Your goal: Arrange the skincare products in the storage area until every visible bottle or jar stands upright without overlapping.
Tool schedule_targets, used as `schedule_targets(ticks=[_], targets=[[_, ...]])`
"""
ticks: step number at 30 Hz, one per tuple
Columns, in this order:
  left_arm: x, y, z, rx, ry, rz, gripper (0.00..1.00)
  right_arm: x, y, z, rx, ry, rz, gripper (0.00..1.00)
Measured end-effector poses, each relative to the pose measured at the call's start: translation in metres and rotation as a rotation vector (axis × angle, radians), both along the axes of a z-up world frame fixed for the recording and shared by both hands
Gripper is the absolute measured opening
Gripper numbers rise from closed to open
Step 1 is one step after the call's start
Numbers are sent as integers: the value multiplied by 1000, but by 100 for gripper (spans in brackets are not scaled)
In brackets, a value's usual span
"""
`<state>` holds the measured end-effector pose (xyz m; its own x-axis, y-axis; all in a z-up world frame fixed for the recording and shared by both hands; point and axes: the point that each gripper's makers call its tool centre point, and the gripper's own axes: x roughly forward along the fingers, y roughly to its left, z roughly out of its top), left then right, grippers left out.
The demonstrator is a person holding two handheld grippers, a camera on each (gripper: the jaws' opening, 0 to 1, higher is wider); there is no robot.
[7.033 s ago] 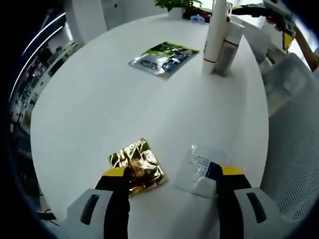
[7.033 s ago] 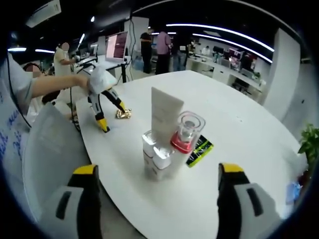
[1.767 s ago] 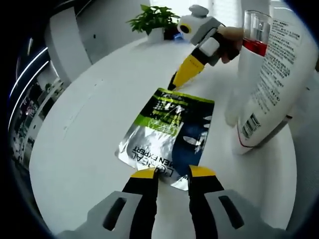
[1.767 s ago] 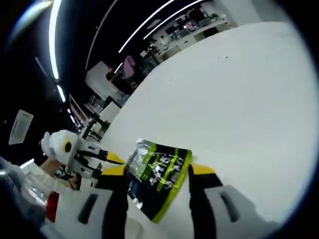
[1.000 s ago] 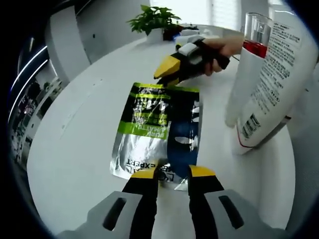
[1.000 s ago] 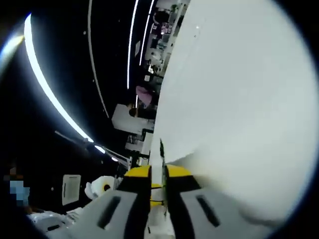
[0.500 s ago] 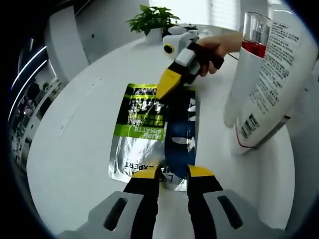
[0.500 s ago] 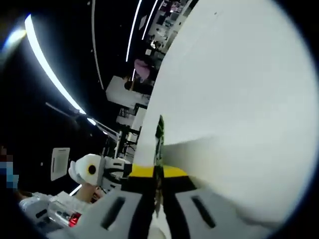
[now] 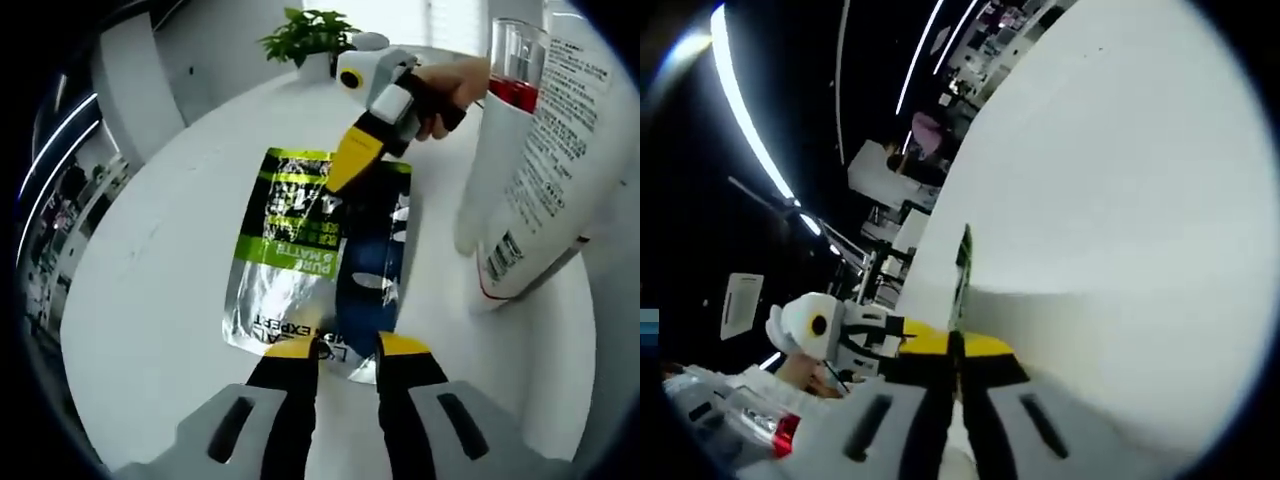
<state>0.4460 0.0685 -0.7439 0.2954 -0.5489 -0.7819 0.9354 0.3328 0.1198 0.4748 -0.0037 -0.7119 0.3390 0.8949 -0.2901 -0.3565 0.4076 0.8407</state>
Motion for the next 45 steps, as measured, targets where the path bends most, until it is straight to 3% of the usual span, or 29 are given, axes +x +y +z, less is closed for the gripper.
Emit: schedule_targets(ticks=[5, 9, 14, 15, 20, 26, 32, 36, 45], targets=[[3, 4, 2, 17, -11, 31, 29, -4, 1, 7, -19, -49, 13, 1], [12, 19, 5, 10, -5, 91, 33, -6, 0, 17, -23, -103, 20, 1], [24, 31, 18, -97, 26, 218, 34, -3, -3, 32, -5, -186, 27, 1], [28, 32, 22, -145, 44, 243, 35, -4, -2, 35, 0, -198, 33, 1], [26, 32, 38, -212, 40, 236, 37, -8, 3, 46, 26, -291, 95, 1], [19, 25, 43, -369, 162, 283, 45, -18, 11, 70, 121, -429, 159, 1], [10, 12, 57, -510, 234, 253, 38, -27, 16, 87, 154, -529, 214, 1], [3, 2, 69, -583, 267, 218, 26, -28, 16, 91, 176, -558, 245, 1], [-11, -1, 81, -588, 259, 142, 12, -32, 14, 99, 172, -617, 260, 1]])
